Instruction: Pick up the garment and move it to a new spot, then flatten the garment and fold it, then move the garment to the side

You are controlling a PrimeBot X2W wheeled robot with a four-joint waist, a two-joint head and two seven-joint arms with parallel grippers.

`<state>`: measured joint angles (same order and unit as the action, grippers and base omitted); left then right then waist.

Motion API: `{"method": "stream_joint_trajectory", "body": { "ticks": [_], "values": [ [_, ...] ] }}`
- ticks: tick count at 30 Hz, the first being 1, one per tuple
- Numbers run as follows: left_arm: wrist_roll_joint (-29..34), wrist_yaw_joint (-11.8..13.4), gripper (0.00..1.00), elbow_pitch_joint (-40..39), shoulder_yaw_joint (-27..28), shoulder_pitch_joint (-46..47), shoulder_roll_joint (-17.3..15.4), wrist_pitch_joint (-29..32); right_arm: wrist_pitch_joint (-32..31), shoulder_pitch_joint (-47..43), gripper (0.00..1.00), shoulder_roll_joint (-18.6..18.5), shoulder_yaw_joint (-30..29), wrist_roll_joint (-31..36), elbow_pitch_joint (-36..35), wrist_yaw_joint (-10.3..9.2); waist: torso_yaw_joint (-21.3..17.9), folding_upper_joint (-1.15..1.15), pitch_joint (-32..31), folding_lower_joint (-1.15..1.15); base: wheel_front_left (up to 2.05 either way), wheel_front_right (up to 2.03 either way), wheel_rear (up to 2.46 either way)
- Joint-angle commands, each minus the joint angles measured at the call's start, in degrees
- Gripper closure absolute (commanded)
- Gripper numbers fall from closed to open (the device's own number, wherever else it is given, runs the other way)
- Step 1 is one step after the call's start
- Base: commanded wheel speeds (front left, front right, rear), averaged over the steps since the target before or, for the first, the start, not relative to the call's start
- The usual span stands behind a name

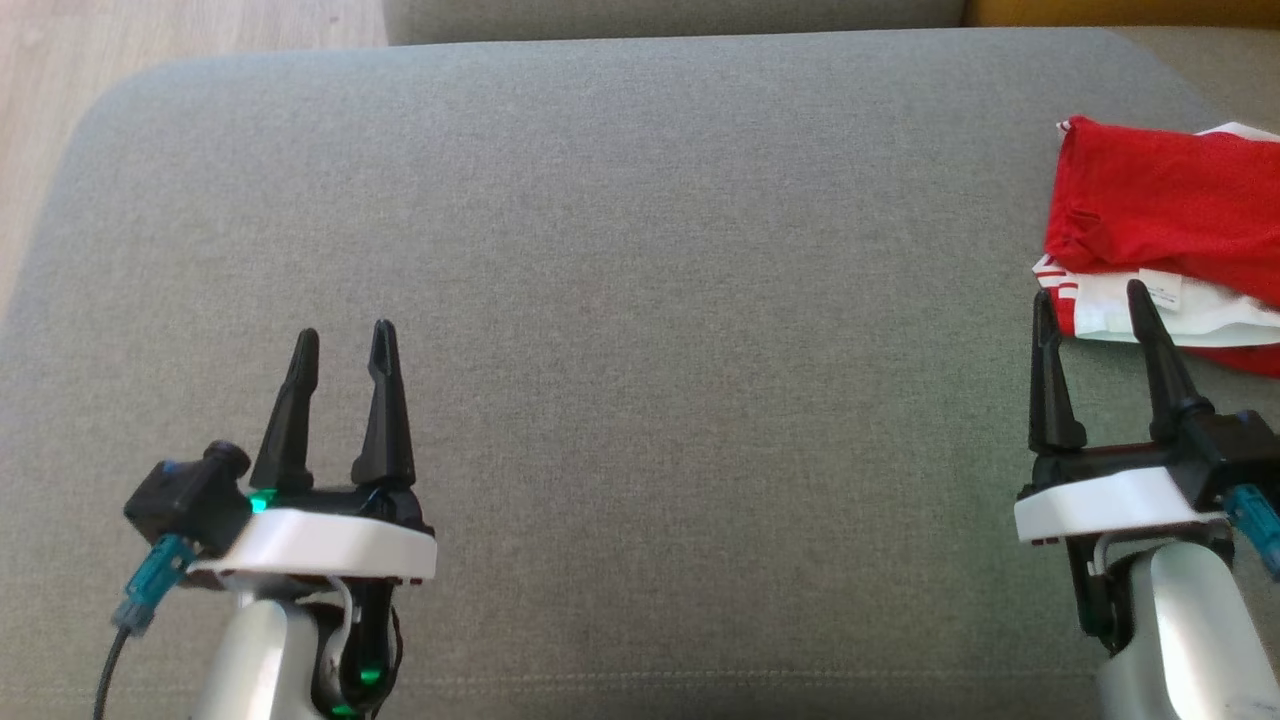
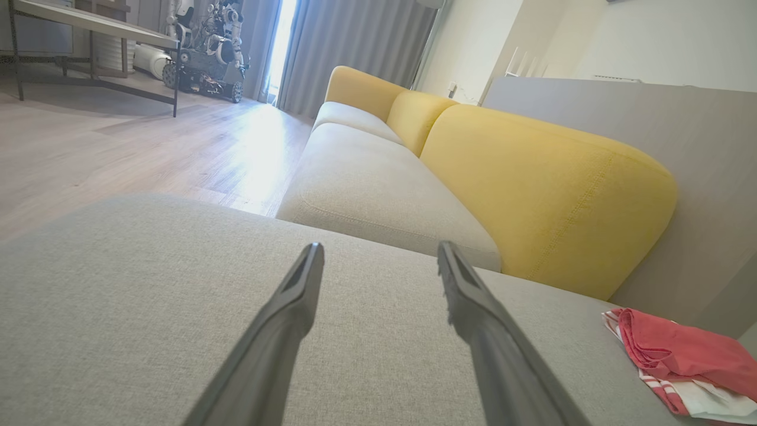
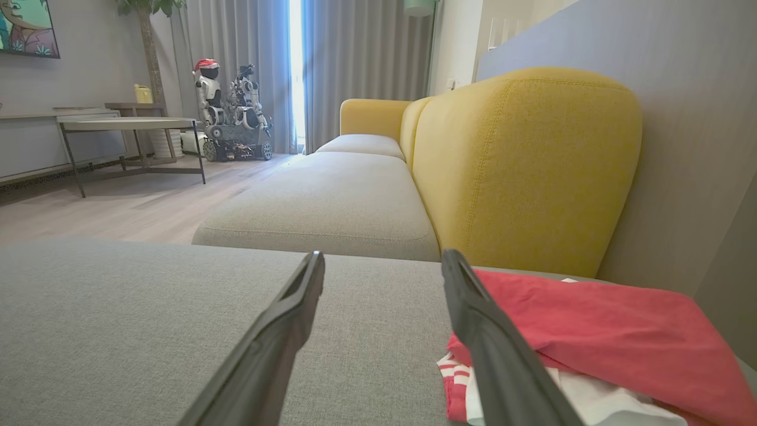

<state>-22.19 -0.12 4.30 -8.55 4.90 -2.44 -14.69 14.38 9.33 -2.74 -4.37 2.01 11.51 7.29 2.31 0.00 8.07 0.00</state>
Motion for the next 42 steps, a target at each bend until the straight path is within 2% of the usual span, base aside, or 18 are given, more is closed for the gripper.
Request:
{"method": "stream_joint_trajectory", "body": {
  "ticks": [1,9,13,18,32,41,42],
  "values": [
    [0.50,0.41,0.00,-2.48,1.86,1.49,-0.43,-0.31,0.61,0.58,0.00,-0.15,1.49,-0.16,-2.66,0.20,-0.02,0.00,-0.18,0.00,0.00,0.00,0.00],
    [-1.70,-1.36,0.00,-1.17,2.17,0.79,-0.43,-0.31,0.62,0.21,0.00,-0.14,1.71,-0.25,-3.40,0.20,0.06,0.00,-0.51,0.00,0.00,0.00,0.00],
    [-3.65,-3.15,0.00,-2.38,3.06,0.58,-0.43,-0.31,0.62,0.15,0.00,-0.14,2.04,-0.57,-3.41,0.20,0.07,0.00,-0.50,0.00,0.00,0.00,0.00],
    [-3.27,-3.31,0.00,-2.40,4.00,0.04,-0.43,-0.31,0.62,0.09,0.00,-0.14,2.23,-0.96,-3.45,0.20,0.11,0.00,-0.56,0.00,0.00,0.00,0.00],
    [-7.47,-5.39,0.00,-3.51,5.32,-0.56,-0.43,-0.31,0.62,-0.13,0.00,-0.14,2.65,-1.29,-3.55,0.20,0.33,0.00,-1.26,0.00,0.00,0.00,0.00],
    [-8.18,-5.56,0.00,-3.70,6.80,-0.85,-0.43,-0.31,0.62,-0.24,0.00,-0.14,3.13,-1.68,-3.12,0.20,0.35,0.00,-1.58,0.00,0.00,0.00,0.00],
    [-8.14,-5.44,1.00,-1.52,4.36,-2.29,0.03,0.00,-0.02,-0.67,1.00,0.03,1.78,-1.36,-1.25,0.00,0.35,0.00,-1.60,0.00,0.00,0.00,0.00]
  ]
}}
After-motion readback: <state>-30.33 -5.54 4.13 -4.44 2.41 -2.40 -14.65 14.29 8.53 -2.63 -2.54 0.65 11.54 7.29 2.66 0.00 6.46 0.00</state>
